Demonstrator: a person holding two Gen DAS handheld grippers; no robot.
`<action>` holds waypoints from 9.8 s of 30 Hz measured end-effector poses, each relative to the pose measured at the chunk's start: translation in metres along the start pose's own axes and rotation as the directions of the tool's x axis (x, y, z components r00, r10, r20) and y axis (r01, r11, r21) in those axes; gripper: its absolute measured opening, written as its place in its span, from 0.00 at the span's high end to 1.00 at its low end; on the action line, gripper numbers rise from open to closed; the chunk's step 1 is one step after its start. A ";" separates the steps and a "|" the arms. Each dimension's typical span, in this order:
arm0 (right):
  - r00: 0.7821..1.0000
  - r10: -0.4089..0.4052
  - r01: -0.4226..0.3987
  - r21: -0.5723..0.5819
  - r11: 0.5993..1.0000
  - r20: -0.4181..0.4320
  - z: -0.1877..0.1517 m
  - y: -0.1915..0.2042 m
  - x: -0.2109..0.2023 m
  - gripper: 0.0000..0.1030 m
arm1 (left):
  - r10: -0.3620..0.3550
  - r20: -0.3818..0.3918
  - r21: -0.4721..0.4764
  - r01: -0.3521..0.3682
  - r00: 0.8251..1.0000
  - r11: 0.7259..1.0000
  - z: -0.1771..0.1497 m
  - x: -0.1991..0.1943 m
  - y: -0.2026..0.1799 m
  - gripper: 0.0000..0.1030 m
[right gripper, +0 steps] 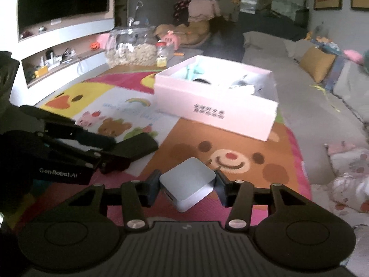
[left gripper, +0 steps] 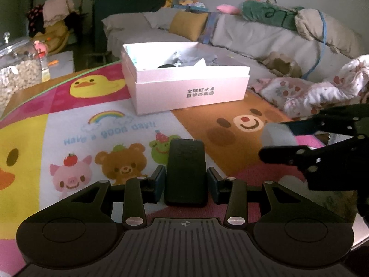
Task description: Organize rigid objects
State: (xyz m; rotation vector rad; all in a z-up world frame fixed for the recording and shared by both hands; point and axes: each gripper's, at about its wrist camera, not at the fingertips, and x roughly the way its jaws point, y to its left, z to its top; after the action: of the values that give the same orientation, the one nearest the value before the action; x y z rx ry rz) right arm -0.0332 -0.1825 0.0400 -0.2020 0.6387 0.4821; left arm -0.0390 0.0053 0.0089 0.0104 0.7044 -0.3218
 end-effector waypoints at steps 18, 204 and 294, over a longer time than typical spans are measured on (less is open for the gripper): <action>0.992 -0.067 0.058 0.087 0.995 0.109 0.022 -0.029 -0.021 0.52 | 0.002 0.197 0.063 -0.015 0.980 0.998 0.076 -0.021 -0.002 0.91; 0.967 -0.239 0.254 0.261 0.931 -0.088 0.026 -0.028 0.079 0.00 | 0.271 0.048 -0.107 -0.265 0.961 0.958 0.023 0.043 0.004 0.38; 0.955 -0.284 0.296 0.286 0.912 -0.081 0.021 -0.025 0.079 0.00 | 0.291 0.049 -0.122 -0.284 0.955 0.951 0.025 0.047 0.005 0.39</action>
State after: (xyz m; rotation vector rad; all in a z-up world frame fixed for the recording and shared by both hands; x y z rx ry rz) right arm 0.0449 -0.1682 0.0093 -0.0203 0.6960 0.0920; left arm 0.0120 -0.0066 -0.0020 -0.0059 0.6443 -0.0011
